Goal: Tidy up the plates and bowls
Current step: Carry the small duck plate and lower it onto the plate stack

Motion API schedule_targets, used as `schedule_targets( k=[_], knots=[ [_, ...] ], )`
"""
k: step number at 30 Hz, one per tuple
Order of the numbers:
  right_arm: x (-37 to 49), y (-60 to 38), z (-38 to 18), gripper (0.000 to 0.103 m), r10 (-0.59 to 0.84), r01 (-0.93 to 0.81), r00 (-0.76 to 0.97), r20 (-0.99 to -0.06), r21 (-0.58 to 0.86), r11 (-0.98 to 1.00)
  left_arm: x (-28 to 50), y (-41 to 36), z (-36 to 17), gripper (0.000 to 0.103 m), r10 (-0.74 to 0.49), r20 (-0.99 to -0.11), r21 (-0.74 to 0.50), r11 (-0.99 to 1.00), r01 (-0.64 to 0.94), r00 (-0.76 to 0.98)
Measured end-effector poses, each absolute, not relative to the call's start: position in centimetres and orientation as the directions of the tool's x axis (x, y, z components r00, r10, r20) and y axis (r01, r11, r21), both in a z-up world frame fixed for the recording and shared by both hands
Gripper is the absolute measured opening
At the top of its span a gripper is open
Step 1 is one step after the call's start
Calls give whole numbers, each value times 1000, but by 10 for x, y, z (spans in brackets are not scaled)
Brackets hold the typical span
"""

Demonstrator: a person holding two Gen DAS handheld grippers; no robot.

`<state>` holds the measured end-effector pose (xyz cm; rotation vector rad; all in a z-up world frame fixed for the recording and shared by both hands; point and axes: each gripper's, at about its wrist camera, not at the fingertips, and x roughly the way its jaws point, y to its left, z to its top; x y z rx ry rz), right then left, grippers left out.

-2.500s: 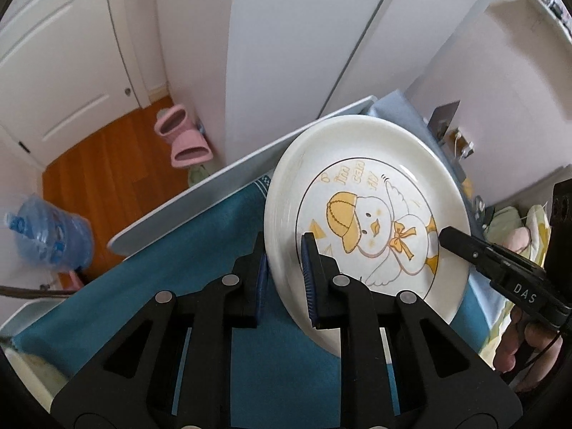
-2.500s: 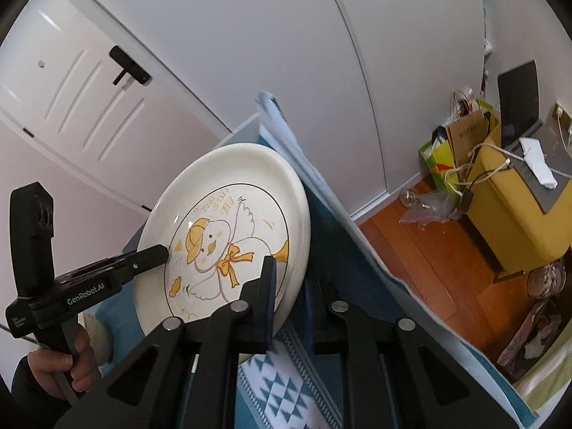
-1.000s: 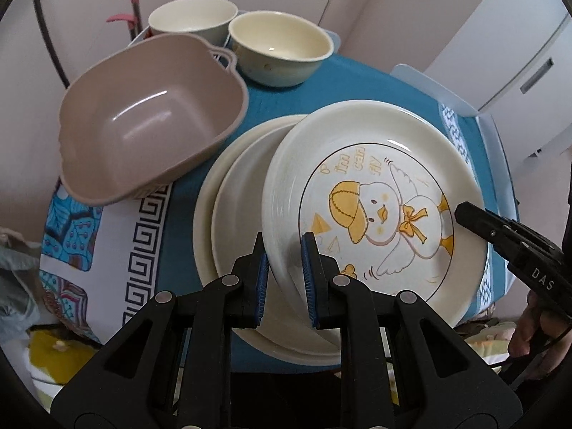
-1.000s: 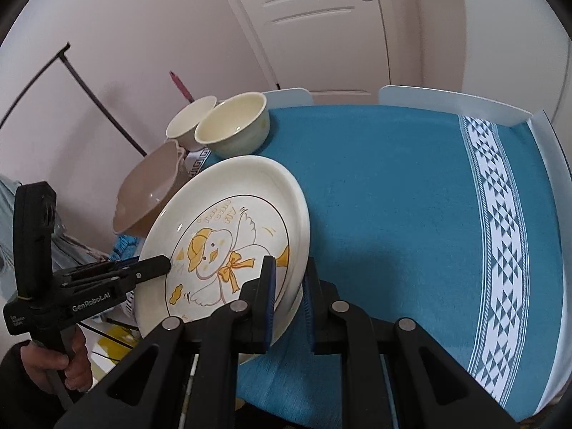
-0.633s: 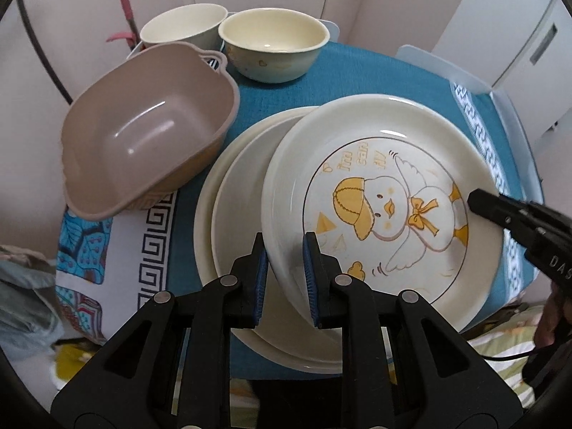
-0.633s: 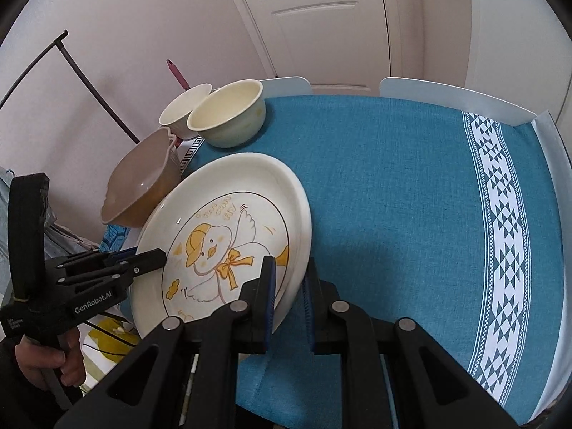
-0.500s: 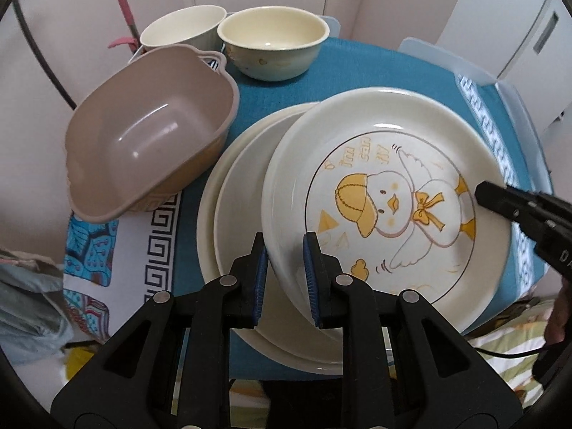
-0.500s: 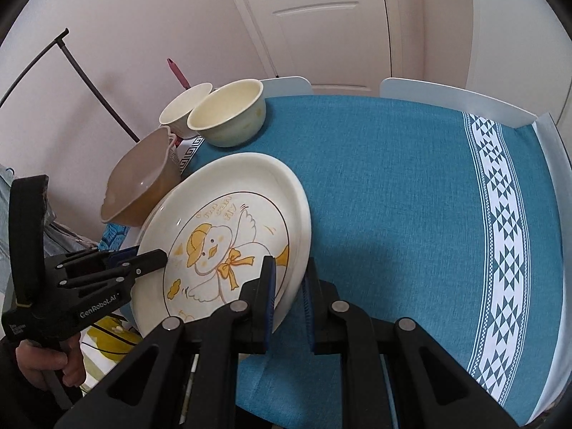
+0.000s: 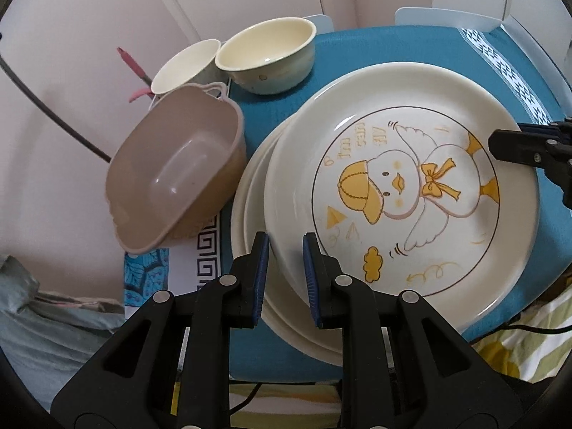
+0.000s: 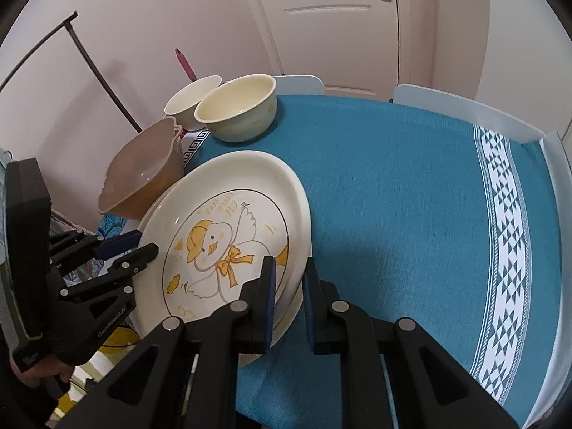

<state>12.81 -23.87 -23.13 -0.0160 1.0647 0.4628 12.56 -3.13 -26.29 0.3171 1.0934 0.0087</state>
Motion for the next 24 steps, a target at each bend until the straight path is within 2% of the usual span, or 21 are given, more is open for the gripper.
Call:
schedule_targets(
  k=[24],
  knots=[
    [127,-224,-243,13,275,-391,377,-884,117,913,124,-20,-258,17,147,-872,239,960,144,466]
  ],
)
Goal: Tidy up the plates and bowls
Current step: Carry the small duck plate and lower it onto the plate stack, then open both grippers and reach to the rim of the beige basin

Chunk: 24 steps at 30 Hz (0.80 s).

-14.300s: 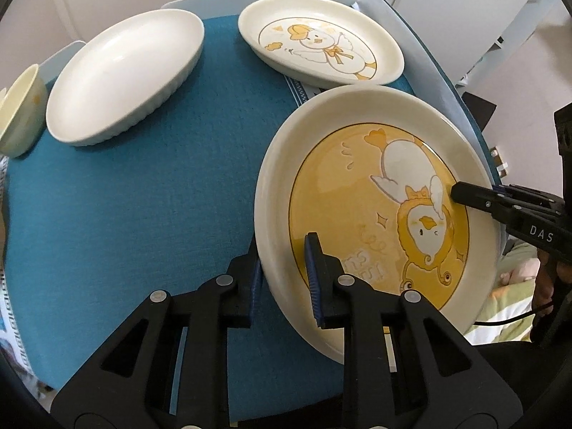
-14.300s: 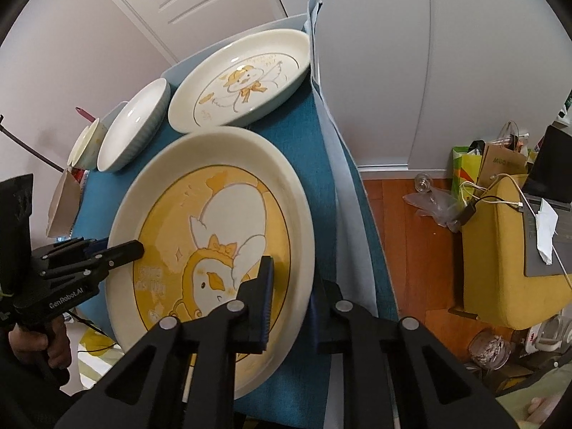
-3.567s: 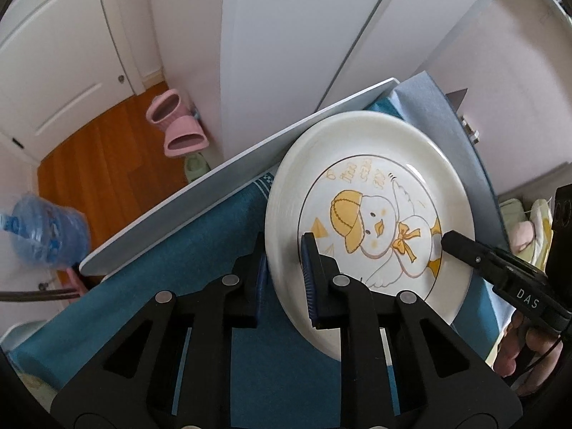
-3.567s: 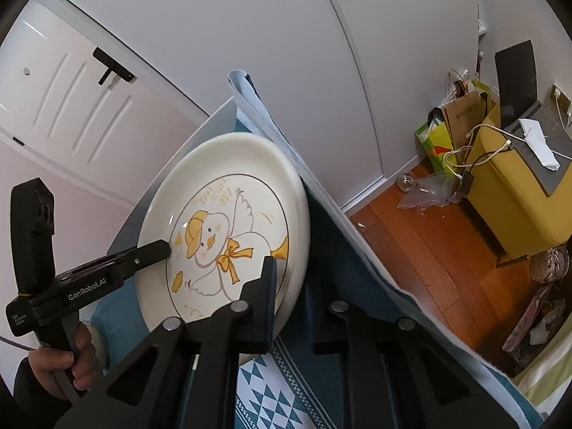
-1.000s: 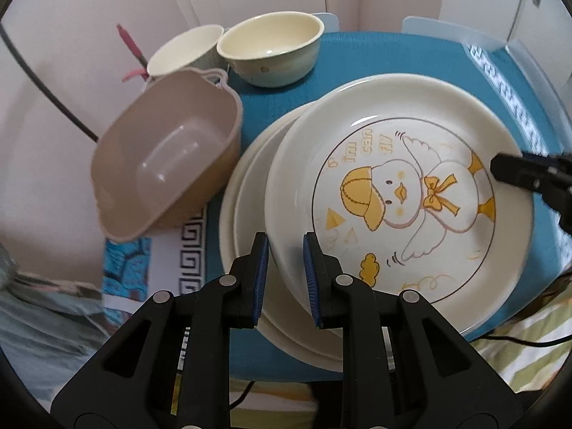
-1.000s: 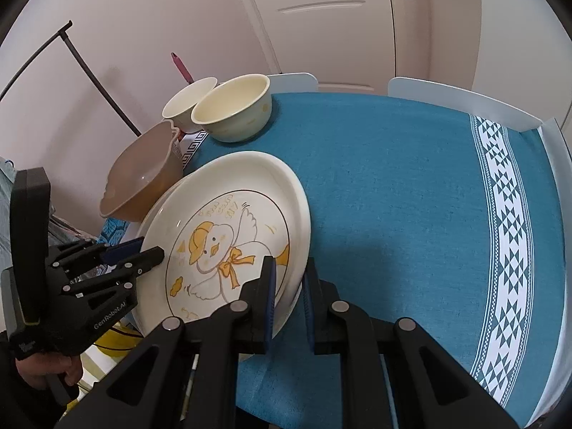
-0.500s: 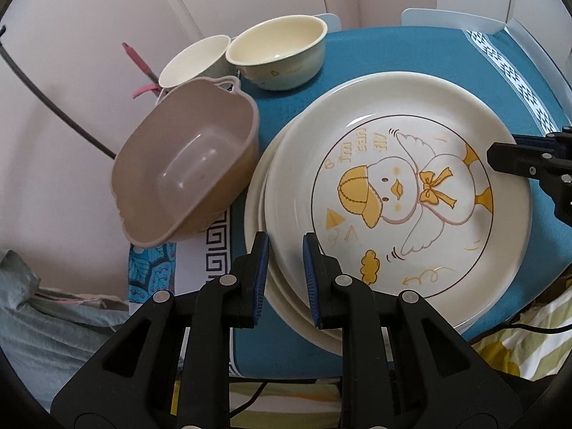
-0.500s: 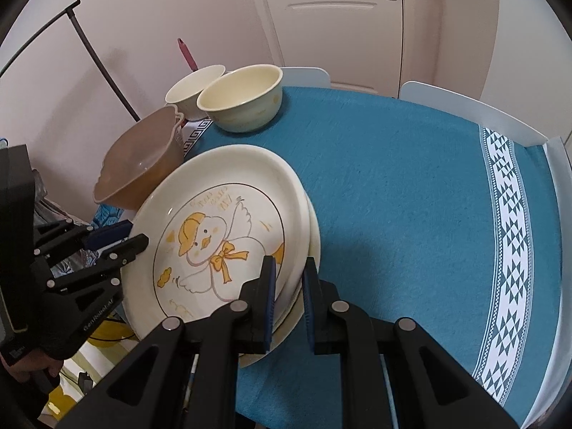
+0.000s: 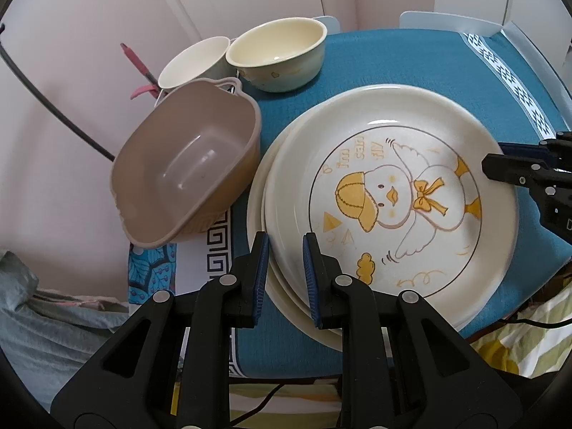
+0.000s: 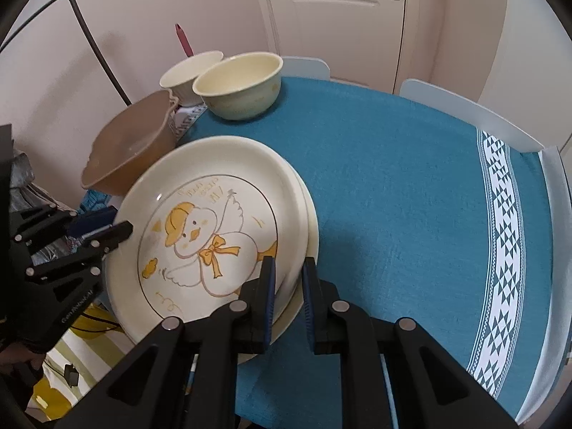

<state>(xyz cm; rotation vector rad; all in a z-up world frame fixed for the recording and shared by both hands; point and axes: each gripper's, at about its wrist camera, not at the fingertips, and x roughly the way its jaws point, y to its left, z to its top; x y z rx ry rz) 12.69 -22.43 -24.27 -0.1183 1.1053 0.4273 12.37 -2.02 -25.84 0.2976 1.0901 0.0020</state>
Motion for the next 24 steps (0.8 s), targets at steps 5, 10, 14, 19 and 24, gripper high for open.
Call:
schedule_targets(
  k=[5,10,14,19,24],
  knots=[
    [125,-223,-239,13,267,-398,388,-882,100,912,126,-18,-257,17,134,-879,220,966,140,457],
    [127,-225,-225,13,288,-396,404,-868,118,911,127,-16,-238,17,110,-877,190,974,127,468],
    [136,-220,-199,13,332,-423,424,-842,140,895,132,-6,-205,17,99,-856,163,983,83,507],
    [155,-204,-162,26,425,-481,436,-793,194,855,136,25,-166,103,117,-818,116,993,-38,564],
    [178,-175,-141,98,479,-554,400,-781,210,806,136,65,-149,103,130,-805,56,988,-144,579]
  ],
)
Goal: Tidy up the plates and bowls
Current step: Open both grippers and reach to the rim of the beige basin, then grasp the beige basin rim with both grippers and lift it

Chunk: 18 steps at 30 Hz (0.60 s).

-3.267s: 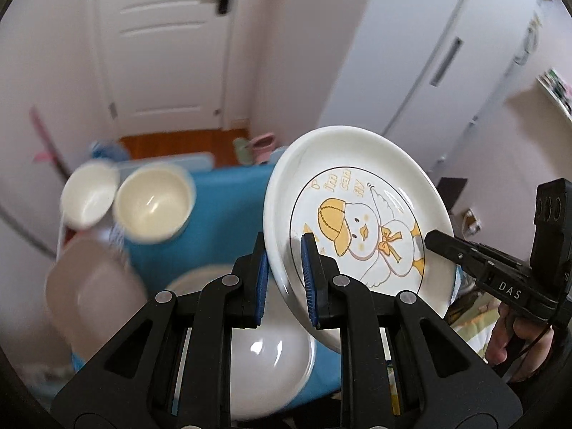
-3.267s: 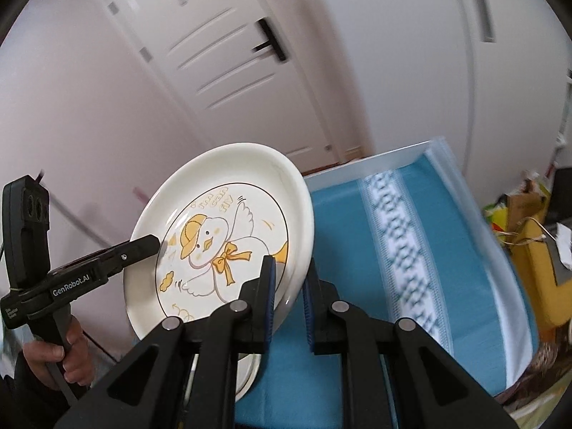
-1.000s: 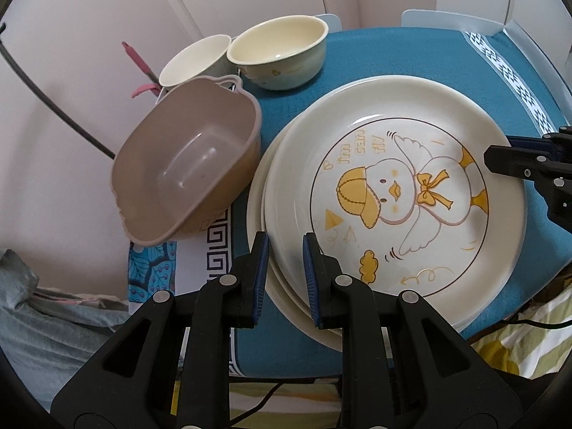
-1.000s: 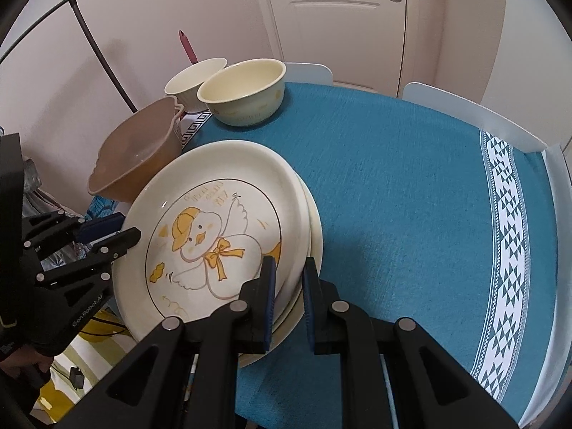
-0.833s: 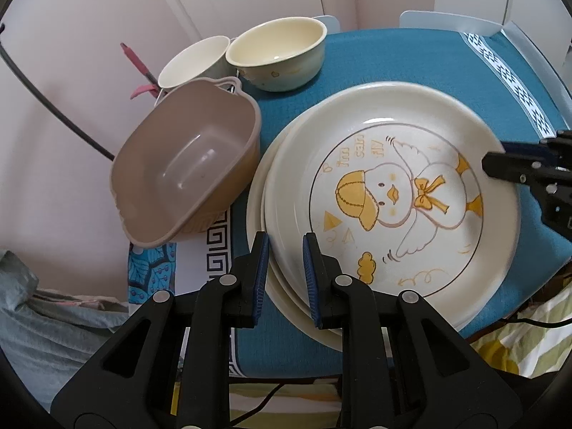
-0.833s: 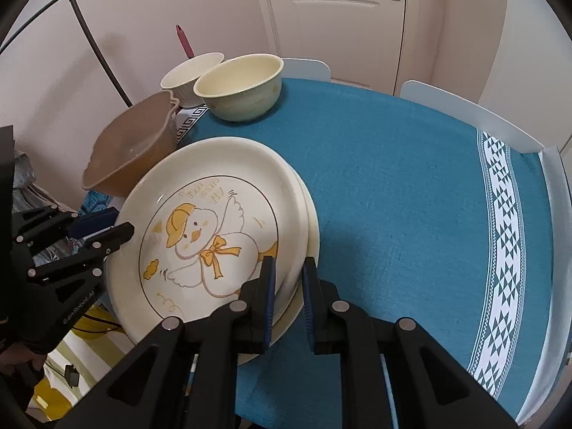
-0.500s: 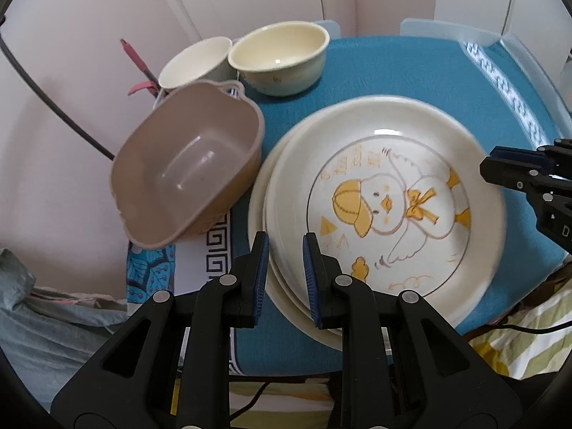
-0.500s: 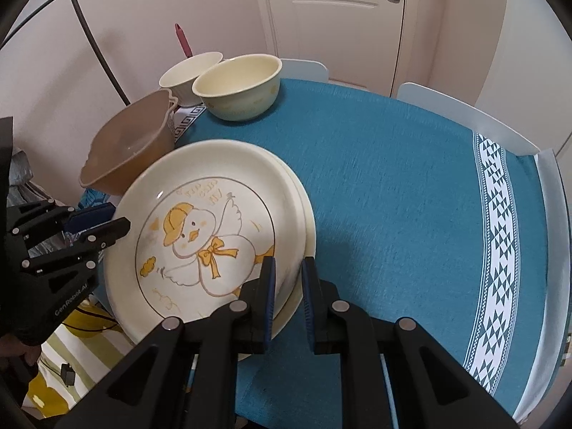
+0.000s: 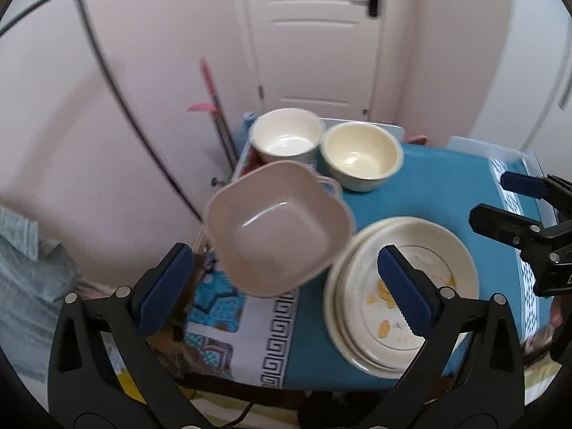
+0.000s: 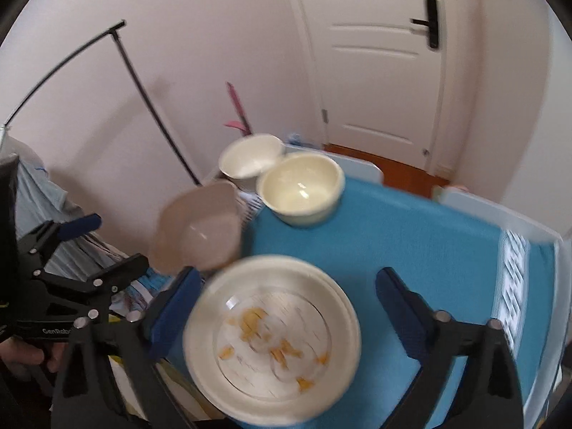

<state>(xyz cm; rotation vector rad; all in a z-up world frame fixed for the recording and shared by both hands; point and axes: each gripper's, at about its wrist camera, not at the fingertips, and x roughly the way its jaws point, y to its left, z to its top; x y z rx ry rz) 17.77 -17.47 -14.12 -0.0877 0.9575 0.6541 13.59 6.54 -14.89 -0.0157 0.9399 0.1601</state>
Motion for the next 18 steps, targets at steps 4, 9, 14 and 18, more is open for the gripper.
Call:
schedule_targets(
  k=[4,9,14,18],
  knots=[
    [197,-139,-142,98,443,-609,370,-817,147,780,139,108,-155,103,98,-834,-59,963,-264,543],
    [225,-96,-165,98,466,-664,262,-845,192,723,144,147,-186,102,29,-866,-186,908,-375,500],
    [248,-61,-209,87,446,-672,142,-884,244,699,160,163,-222,94,-32,-895,-237,879,-414,445],
    [258,-50,-237,62,428,-672,69,-901,275,688,171,164,-248,72,-54,-912,-244,870,-430,408]
  ],
)
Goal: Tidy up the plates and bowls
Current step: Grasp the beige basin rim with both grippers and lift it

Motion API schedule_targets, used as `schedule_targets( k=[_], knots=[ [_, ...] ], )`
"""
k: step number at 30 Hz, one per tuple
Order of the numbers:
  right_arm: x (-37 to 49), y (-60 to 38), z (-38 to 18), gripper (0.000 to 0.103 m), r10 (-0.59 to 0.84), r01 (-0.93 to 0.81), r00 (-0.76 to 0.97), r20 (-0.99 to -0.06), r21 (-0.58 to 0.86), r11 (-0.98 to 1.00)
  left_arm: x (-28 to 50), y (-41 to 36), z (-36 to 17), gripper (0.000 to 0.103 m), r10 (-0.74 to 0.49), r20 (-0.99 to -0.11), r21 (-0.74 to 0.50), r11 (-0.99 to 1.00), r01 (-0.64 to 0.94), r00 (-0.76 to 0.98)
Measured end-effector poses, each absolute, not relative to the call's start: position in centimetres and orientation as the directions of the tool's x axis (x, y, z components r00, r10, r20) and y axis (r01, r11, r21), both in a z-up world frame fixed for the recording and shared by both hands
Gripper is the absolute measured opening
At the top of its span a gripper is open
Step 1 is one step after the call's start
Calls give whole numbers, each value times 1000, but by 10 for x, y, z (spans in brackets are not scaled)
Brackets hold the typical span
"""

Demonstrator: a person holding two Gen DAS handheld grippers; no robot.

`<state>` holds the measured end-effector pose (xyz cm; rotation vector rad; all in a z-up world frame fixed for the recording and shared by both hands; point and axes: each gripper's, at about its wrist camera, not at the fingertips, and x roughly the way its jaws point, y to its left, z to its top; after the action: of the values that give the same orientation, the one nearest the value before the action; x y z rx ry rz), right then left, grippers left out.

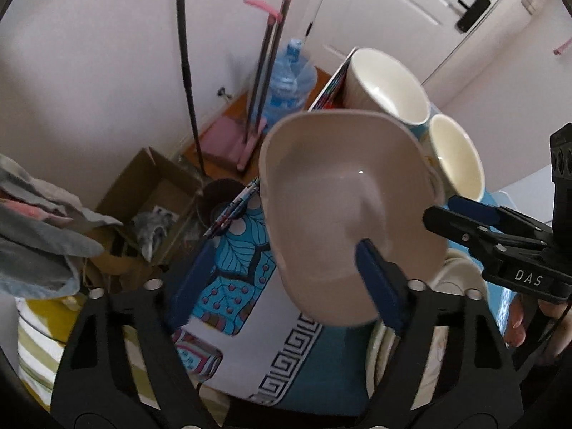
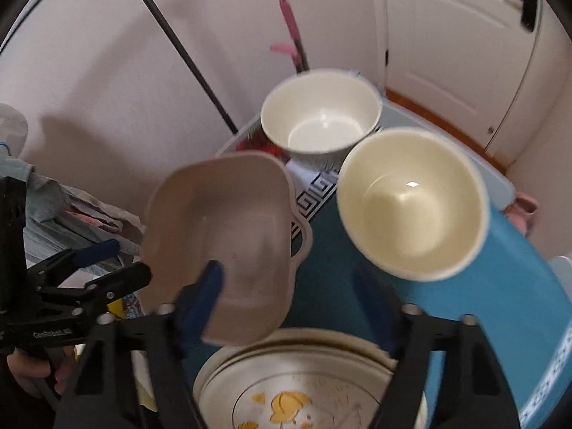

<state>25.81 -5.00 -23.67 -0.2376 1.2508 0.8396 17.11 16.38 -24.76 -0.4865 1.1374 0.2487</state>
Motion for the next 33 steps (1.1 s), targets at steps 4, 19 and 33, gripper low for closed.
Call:
schedule_targets(
  k=[4,19,33],
  knots=[
    [262,-43,-252,56,434,-678,31,-900,300,670,182,165,-261,56,-59,-919,-244,861,-445,389],
    [259,-29,-265,14,434,-696,-6,-901,315,645,196,156,-271,19,-46,-934,-207,878,-432,354],
    [229,-75,-190,14,503,-621,178,-846,300,724,190,126,-182,19,-33,-866,-173,956,-236,499]
  ],
)
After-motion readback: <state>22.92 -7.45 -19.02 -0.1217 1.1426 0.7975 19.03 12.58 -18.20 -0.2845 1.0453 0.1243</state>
